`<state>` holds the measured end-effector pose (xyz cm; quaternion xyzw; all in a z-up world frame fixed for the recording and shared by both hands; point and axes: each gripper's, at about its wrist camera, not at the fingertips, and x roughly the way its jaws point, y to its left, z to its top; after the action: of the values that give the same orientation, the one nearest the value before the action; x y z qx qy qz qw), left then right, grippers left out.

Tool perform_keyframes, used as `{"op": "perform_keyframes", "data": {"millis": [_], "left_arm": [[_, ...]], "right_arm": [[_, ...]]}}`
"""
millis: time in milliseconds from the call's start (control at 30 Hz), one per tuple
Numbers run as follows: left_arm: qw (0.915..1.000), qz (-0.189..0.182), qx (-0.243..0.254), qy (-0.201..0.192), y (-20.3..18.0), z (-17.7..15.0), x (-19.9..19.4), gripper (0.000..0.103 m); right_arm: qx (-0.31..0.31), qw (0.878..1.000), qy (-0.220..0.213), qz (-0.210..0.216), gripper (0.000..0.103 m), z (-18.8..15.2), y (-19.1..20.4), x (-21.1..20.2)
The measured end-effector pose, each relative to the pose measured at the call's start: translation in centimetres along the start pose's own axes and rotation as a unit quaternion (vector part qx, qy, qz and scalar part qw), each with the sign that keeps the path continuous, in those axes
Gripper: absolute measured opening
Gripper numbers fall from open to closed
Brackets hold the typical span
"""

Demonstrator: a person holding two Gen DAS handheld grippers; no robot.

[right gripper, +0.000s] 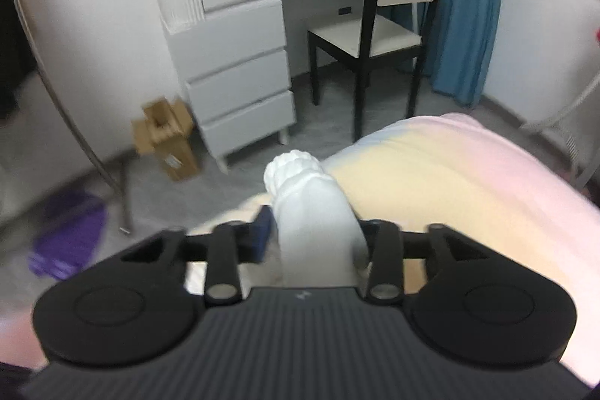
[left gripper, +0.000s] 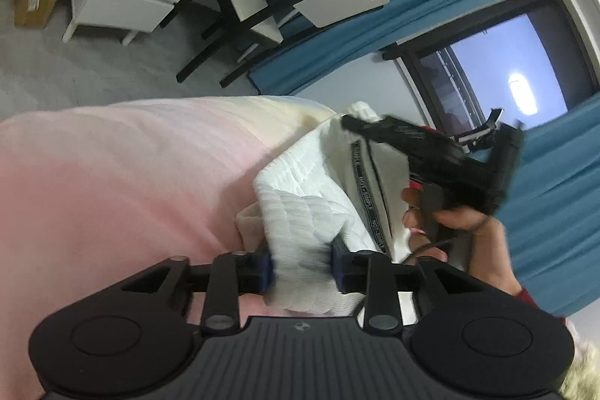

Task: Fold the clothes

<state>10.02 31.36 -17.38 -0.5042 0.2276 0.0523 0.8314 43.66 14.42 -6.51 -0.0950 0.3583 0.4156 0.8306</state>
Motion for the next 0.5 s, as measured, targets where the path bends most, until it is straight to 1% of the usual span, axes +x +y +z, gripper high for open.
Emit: {"op": "perform_keyframes", "data": {"millis": [33,67,100,133,167,267,400,433,500], "left_arm": [[1.0,0.004,0.002,0.002,-0.9,0.2,1.4,0.041],[0.9999,0.011,0.009,0.003,-1.1,0.1,1.1,0.045],[0.9996,0.024,0.015,0.0,-1.9,0.6,2.2,0.062],[0.999,0.038,0.022,-0.005,-2.7,0.9,2.9,0.074],[0.9982,0.052,0.028,-0.01,-3.5,1.3,3.6,0.076],[0.9973,0.055,0.05,0.0,-5.1,1.1,2.7,0.079],[0.9919,0.055,0.114,0.001,-8.1,0.0,0.4,0.081],[0.9904,0.049,0.129,-0.001,-8.9,-0.4,-0.4,0.082],[0.9866,0.035,0.159,-0.004,-10.3,-1.2,-1.9,0.083]], "right_arm": [[0.011,1.0,-0.008,0.0,0.073,0.1,-0.2,-1.2],[0.015,1.0,-0.018,-0.004,0.074,0.0,-0.1,-2.7],[0.018,0.999,-0.03,-0.008,0.074,-0.1,0.0,-4.4],[0.02,0.999,-0.041,-0.014,0.074,-0.3,0.1,-6.1],[0.025,0.998,-0.052,-0.021,0.074,-0.6,0.2,-8.1],[0.045,0.994,-0.085,-0.053,0.074,-2.6,0.8,-14.2],[0.083,0.982,-0.136,-0.099,0.074,-7.5,1.8,-23.1],[0.094,0.978,-0.148,-0.11,0.074,-9.0,2.0,-25.3],[0.108,0.972,-0.157,-0.136,0.074,-12.1,2.7,-29.0]]}}
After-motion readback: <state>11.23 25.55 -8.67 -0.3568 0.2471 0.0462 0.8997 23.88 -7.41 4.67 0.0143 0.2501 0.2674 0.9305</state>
